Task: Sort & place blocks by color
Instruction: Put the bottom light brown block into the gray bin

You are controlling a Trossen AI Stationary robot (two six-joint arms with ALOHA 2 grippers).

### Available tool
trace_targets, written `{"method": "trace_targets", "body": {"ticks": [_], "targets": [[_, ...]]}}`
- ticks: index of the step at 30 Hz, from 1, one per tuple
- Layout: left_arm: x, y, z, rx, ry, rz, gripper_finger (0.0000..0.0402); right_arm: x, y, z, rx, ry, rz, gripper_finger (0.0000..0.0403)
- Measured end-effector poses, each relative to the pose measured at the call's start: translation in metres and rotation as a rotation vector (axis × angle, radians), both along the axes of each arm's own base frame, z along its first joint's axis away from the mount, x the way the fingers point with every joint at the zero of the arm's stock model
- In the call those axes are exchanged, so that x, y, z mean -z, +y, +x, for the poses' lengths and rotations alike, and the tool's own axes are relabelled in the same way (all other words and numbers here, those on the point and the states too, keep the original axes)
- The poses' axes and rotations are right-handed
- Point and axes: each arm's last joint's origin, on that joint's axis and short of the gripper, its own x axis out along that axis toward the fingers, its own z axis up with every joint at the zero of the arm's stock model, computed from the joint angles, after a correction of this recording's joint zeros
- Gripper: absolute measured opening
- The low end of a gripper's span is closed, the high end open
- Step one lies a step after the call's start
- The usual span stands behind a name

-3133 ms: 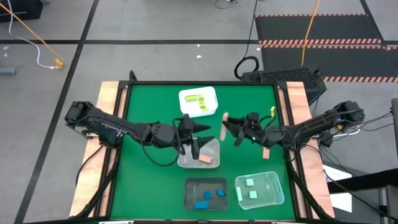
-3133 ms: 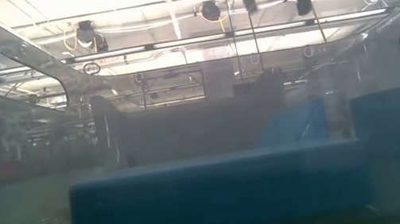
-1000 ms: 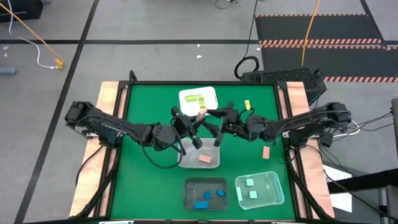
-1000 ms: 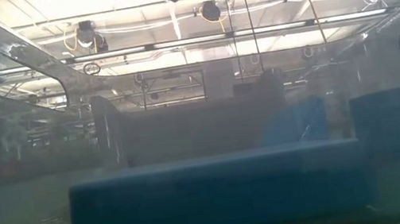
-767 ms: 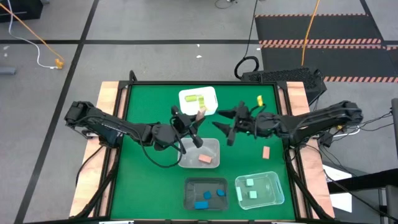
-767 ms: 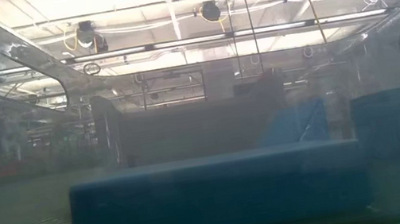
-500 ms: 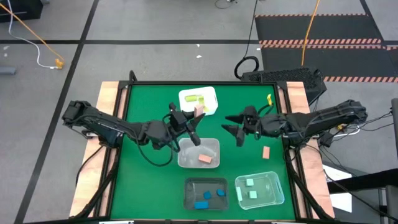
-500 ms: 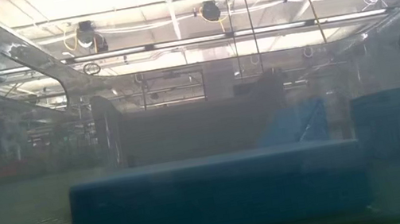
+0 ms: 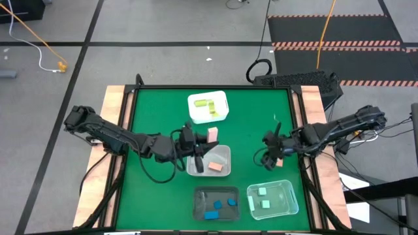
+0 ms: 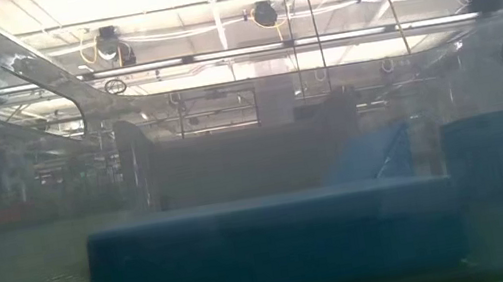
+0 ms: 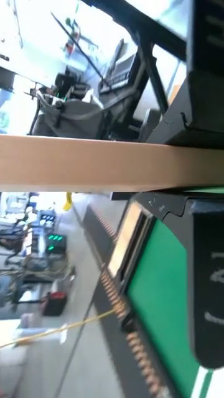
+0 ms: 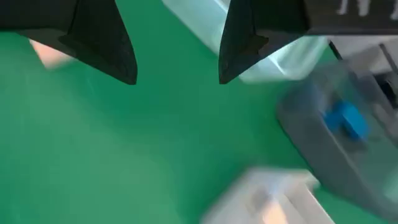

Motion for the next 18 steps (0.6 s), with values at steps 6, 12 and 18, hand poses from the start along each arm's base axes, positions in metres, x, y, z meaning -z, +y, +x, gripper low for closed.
{"method": "trace_targets", "body": {"ticks": [6,12,18], "targets": [[0.003,-0.005,-0.001,0.058,-0.005,-0.135,0.0055,0.007,-0.001,-0.014,0.084,0.191,0.059,0.0215],[0.016,-0.006,-0.003,0.047,0.100,-0.227,0.0055,0.016,-0.002,-0.018,0.273,0.295,0.093,0.0215],[0.049,-0.005,-0.007,-0.036,0.325,-0.437,0.0055,0.048,-0.002,-0.029,0.352,0.401,0.089,0.0215]]}}
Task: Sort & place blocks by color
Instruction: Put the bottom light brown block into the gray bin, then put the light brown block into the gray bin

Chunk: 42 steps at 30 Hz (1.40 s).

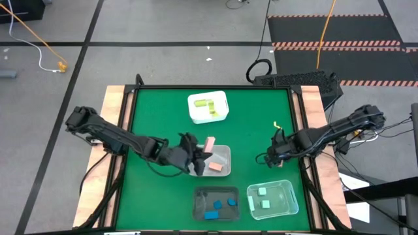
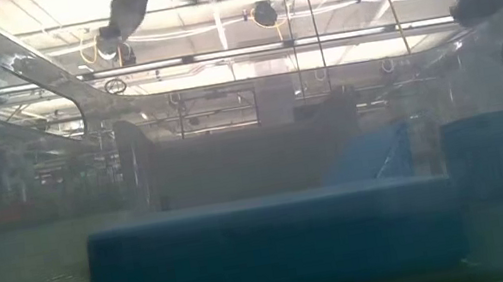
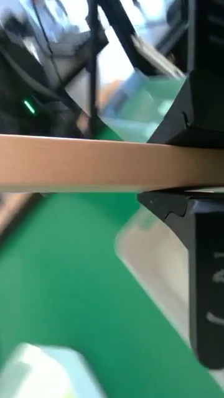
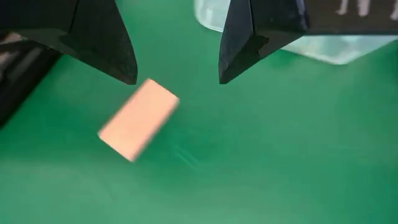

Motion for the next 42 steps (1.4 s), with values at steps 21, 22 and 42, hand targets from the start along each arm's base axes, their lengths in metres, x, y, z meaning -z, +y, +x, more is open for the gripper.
{"method": "trace_targets", "body": {"ticks": [21,22,42], "targets": [[0.071,0.013,0.026,-0.197,0.218,-0.231,0.0108,0.092,-0.007,-0.028,0.272,0.060,0.050,0.0214],[0.071,0.014,0.027,-0.200,0.217,-0.230,0.0109,0.093,-0.008,-0.029,0.273,0.067,0.045,0.0214],[0.042,0.010,0.046,-0.081,-0.094,-0.209,0.0119,0.099,-0.010,-0.033,0.116,0.038,-0.019,0.0152]]}}
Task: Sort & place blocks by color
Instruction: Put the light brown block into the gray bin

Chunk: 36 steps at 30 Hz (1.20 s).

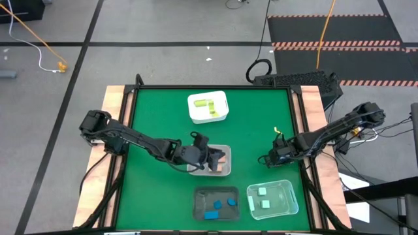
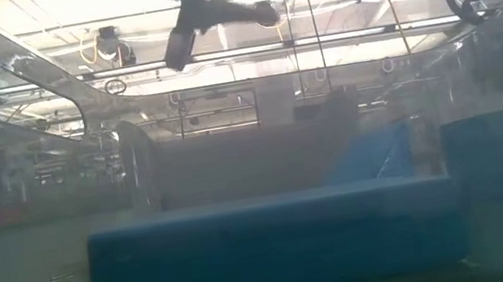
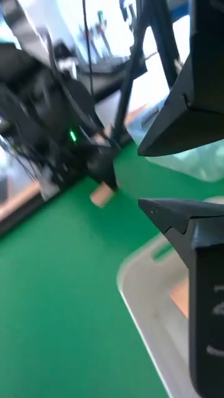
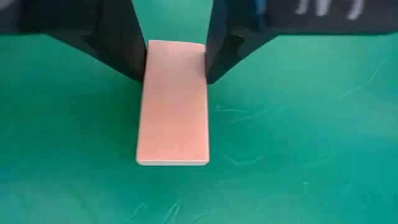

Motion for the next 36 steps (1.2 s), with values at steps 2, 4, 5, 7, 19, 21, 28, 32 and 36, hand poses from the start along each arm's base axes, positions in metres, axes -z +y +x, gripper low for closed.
{"method": "trace_targets", "body": {"ticks": [2,4,5,7,19,21,28,32,36], "targets": [[-0.005,0.000,0.002,0.013,-0.046,0.020,0.0120,0.000,0.000,0.000,-0.008,-0.004,-0.004,0.0126],[-0.008,-0.001,0.003,0.025,-0.071,0.046,0.0120,0.000,0.000,0.001,-0.023,-0.010,-0.008,0.0108],[-0.008,-0.001,0.003,0.029,-0.073,0.055,0.0120,0.000,0.000,0.001,-0.028,-0.014,-0.012,0.0108],[-0.008,-0.001,0.003,0.032,-0.072,0.063,0.0120,0.000,0.000,0.002,-0.036,-0.021,-0.017,0.0108],[-0.009,0.000,0.004,0.010,-0.088,0.006,0.0120,-0.024,0.002,0.015,-0.110,-0.219,-0.067,0.0112],[-0.009,0.000,0.004,0.009,-0.090,0.005,0.0120,-0.030,0.001,0.021,-0.101,-0.314,-0.115,0.0109],[-0.012,0.001,0.005,0.014,-0.117,0.015,0.0120,-0.058,0.007,0.051,-0.165,-0.764,-0.206,0.0109],[-0.013,0.002,0.006,0.014,-0.133,0.022,0.0120,-0.078,0.010,0.066,-0.208,-1.009,-0.298,0.0109],[-0.018,0.006,0.008,0.005,-0.184,0.021,0.0120,-0.098,0.011,0.073,-0.234,-1.207,-0.390,0.0109]]}}
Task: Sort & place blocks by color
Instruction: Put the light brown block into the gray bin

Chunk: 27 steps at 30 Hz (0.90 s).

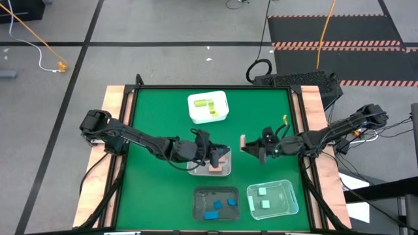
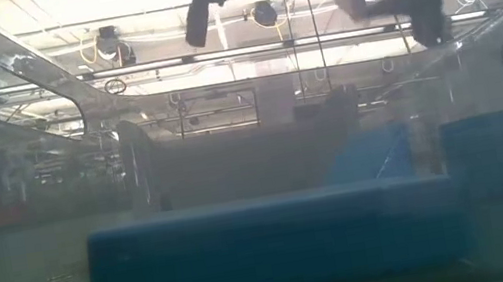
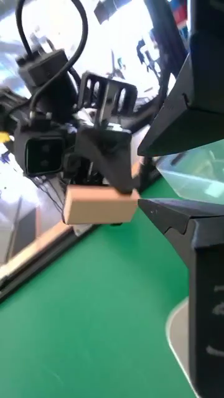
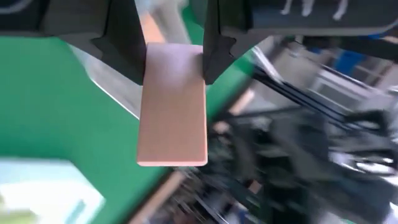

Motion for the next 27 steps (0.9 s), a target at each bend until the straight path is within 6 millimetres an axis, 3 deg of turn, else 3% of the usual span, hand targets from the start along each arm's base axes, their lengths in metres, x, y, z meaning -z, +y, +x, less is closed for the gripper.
{"method": "trace_targets", "body": {"ticks": [5,10,20,27], "targets": [[-0.009,0.007,0.003,-0.015,-0.084,0.010,0.0120,-0.017,0.001,0.003,-0.016,-0.168,-0.043,0.0109],[-0.016,0.012,0.005,0.047,-0.150,0.023,0.0129,-0.023,0.001,0.004,-0.016,-0.219,-0.072,0.0109],[-0.017,0.022,0.008,0.059,-0.153,0.054,0.0256,-0.018,-0.002,0.010,0.060,-0.161,-0.150,0.0109],[-0.016,0.036,0.009,0.022,-0.139,0.072,0.0310,-0.043,0.001,0.035,0.056,-0.044,-0.333,0.0109]]}}
